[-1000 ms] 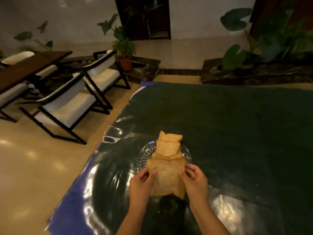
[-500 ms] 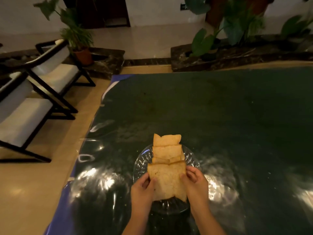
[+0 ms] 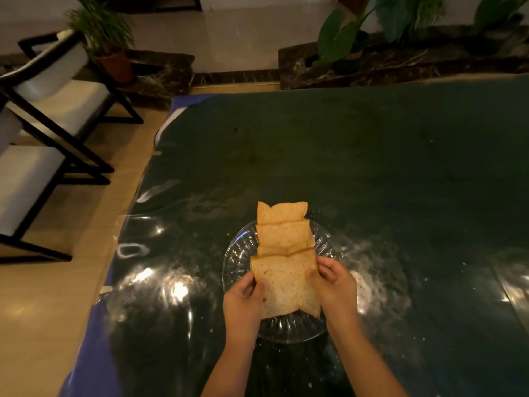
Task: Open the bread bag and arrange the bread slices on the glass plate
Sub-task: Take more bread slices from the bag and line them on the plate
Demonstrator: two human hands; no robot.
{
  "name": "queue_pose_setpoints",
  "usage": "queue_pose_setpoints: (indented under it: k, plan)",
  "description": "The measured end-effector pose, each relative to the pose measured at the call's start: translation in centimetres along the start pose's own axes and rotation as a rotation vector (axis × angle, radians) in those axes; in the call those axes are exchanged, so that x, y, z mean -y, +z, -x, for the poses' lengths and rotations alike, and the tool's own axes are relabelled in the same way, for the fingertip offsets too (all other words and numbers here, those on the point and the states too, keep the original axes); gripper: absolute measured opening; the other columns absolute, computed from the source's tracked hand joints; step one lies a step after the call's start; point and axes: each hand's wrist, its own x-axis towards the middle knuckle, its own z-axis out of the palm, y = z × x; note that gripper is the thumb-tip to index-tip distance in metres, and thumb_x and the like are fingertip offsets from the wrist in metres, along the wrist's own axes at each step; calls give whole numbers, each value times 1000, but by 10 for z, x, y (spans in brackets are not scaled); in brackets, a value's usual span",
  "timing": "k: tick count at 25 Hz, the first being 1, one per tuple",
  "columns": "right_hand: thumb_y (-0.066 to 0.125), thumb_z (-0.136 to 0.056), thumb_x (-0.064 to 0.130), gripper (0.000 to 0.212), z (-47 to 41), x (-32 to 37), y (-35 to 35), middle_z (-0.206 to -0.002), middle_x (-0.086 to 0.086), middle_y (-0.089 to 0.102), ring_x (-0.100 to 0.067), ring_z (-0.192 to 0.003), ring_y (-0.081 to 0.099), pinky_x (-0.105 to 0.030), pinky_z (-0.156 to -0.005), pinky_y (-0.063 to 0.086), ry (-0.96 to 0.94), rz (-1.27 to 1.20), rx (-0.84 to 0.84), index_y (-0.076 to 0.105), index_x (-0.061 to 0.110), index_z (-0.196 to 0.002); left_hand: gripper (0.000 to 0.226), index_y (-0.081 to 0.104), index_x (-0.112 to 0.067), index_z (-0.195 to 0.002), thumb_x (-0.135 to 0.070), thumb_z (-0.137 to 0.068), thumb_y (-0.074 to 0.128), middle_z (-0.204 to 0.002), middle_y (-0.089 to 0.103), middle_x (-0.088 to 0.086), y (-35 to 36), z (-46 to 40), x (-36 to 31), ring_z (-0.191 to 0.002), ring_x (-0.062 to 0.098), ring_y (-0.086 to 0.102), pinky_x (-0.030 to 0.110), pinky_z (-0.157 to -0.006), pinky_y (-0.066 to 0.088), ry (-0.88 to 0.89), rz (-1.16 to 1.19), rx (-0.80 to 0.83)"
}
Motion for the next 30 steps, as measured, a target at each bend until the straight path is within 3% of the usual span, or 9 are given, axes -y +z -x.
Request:
queue_pose_setpoints:
  k: [7,9,13,16,19,21,24,27,30]
  plan:
    - [65,-79,7,22,-5,1,2,-91,3,68,-13,-87,65,-34,-79,54,-34,177,-11,65,12,-100,22,67,-25,-97,-8,-85,62,-92,70,-2,1,-1,3,-85,11,66,28,-73,54,21,-85,-22]
    - [65,-79,8,23,-2,3,2,-93,4,67,-10,-85,63,-28,-78,52,-82,237,-10,66,13,-102,15,68,-23,-86,-9,-84,64,-93,69,5,0,-1,4,-81,14,64,31,-74,54,83,-196,-51]
    - [67,-78,11,22,8,8,-2,-84,12,65,7,-73,57,-9,-62,41,-172,360,-54,68,20,-98,14,69,-15,-95,-10,-86,61,-87,71,2,-3,6,-1,-78,13,66,28,-71,54,138,-253,-50]
    - [68,-77,13,23,15,10,-8,-81,18,63,6,-74,58,-15,-65,45,-182,370,-55,68,23,-98,17,69,-20,-96,-9,-85,61,-84,69,-8,-8,10,-10,-78,4,64,20,-70,51,210,-276,-42]
    - [67,-77,13,23,21,9,-16,-82,16,66,-2,-78,63,-26,-70,52,-153,332,-9,68,29,-93,15,71,-18,-91,-9,-85,60,-82,70,-6,-14,9,-13,-77,6,65,24,-70,52,209,-310,24]
    - [65,-78,11,25,23,5,-21,-83,13,67,-4,-78,64,-22,-68,51,-146,361,24,66,35,-86,13,71,-13,-88,-8,-85,60,-78,72,0,-19,9,-10,-72,11,67,29,-67,55,174,-338,80]
    - [63,-80,12,20,23,-3,-23,-92,5,70,-3,-78,64,-13,-62,45,-144,463,75,70,22,-95,11,71,-11,-86,-6,-85,61,-76,72,1,-22,11,-3,-68,8,67,27,-65,57,147,-370,100]
    - [63,-80,11,23,24,-8,-22,-93,1,69,-8,-76,64,-17,-62,47,-171,504,68,69,18,-101,14,70,-13,-93,-6,-82,64,-81,72,-2,-21,12,4,-71,5,65,16,-64,52,121,-368,95]
    - [64,-78,9,25,24,-11,-22,-88,3,68,-7,-73,62,-17,-60,45,-176,509,36,69,19,-101,33,67,-18,-106,-4,-76,69,-86,68,-9,-20,14,9,-74,-1,62,10,-61,48,105,-345,95]
